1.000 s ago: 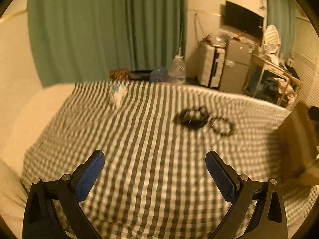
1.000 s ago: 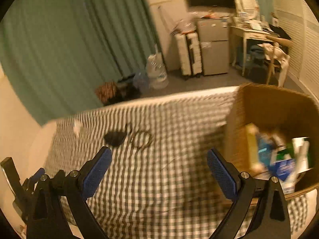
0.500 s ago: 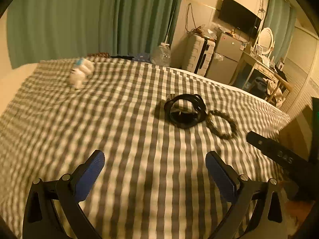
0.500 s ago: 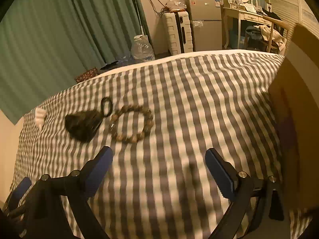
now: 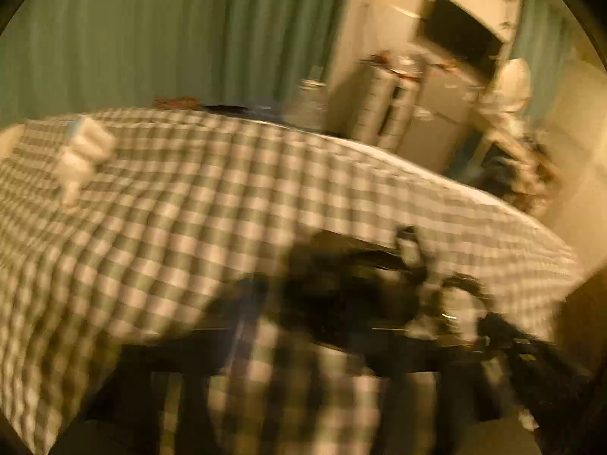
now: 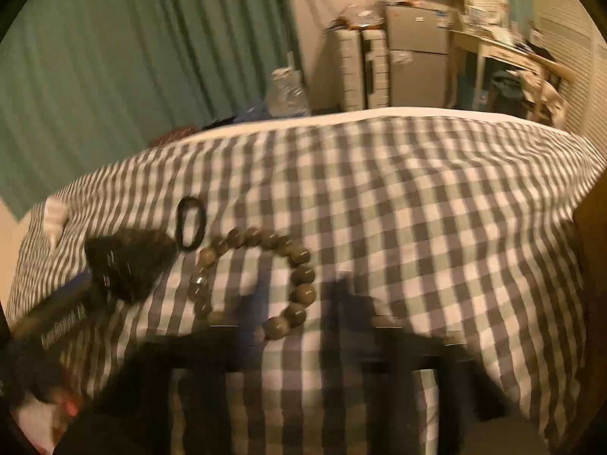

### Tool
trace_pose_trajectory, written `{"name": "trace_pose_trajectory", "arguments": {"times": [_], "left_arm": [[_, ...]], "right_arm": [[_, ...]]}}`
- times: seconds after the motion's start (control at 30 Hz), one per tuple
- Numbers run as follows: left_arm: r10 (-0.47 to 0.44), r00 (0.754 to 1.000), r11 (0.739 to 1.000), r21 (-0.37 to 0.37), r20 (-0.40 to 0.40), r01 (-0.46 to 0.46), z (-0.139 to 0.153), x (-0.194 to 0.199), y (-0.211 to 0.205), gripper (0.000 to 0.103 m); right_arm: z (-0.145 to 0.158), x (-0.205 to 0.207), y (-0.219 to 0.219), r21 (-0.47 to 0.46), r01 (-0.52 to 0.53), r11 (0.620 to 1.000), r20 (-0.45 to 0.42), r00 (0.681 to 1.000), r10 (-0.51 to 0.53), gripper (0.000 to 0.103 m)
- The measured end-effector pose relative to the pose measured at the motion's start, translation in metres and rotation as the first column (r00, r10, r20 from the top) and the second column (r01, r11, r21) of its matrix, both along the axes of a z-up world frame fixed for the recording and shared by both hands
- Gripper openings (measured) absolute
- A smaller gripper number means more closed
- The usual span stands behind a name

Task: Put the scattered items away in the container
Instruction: 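Grasp the black pouch with the left tool while the right tool grasps the bead bracelet, then carry the black pouch and bracelet into the cardboard box and release both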

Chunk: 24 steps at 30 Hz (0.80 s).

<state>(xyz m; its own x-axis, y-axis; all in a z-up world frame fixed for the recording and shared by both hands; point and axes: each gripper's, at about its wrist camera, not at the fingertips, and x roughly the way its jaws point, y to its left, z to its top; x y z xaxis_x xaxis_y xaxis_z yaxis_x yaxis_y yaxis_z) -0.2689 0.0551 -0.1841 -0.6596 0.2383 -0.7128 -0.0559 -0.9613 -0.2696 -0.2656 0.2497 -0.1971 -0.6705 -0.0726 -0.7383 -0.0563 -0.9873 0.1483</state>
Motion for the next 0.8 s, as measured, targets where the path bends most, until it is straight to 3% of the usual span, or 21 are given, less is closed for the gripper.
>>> {"name": "trace_pose_trajectory", "arguments": {"times": [0.07, 0.17, 0.27, 0.47, 0.63, 0.73, 0.8], "left_arm": [[-0.032, 0.999, 0.991, 0.130, 0.020, 0.029, 0.002, 0.020, -0.010, 0.012], [-0.068, 0.997, 0.995, 0.070, 0.023, 0.066, 0.010, 0.061, -0.011, 0.011], [-0.069, 0.998, 0.998, 0.000, -0.001, 0.069, 0.025, 0.096, -0.016, 0.011], [-0.005, 0.996, 1.000, -0.014, -0.087, 0.004, 0.076, 0.170, -0.039, 0.011], [-0.020, 0.999, 1.000, -0.011, -0.050, 0.019, 0.108, 0.194, -0.031, 0.011], [-0.036, 0.999, 0.999, -0.024, 0.003, 0.036, 0.124, 0.208, -0.022, 0.011], [-0.046, 0.999, 0.998, -0.035, 0.000, 0.046, 0.136, 0.219, -0.015, 0.011]], "right_arm": [[0.001, 0.006, -0.004, -0.002, -0.036, 0.999, 0.001, 0.999, 0.036, 0.011], [0.005, 0.023, -0.004, -0.070, -0.064, 0.995, 0.005, 0.998, 0.064, 0.011], [0.013, 0.035, -0.010, -0.044, -0.089, 0.995, 0.028, 0.996, 0.090, 0.011], [0.057, 0.075, -0.026, -0.005, -0.124, 0.992, 0.041, 0.991, 0.124, 0.011], [0.098, 0.115, -0.024, 0.023, -0.150, 0.988, 0.086, 0.985, 0.148, 0.011], [0.118, 0.134, -0.007, -0.027, -0.123, 0.992, 0.187, 0.974, 0.126, 0.011], [0.140, 0.152, 0.008, -0.075, -0.123, 0.990, 0.177, 0.975, 0.134, 0.011]]}}
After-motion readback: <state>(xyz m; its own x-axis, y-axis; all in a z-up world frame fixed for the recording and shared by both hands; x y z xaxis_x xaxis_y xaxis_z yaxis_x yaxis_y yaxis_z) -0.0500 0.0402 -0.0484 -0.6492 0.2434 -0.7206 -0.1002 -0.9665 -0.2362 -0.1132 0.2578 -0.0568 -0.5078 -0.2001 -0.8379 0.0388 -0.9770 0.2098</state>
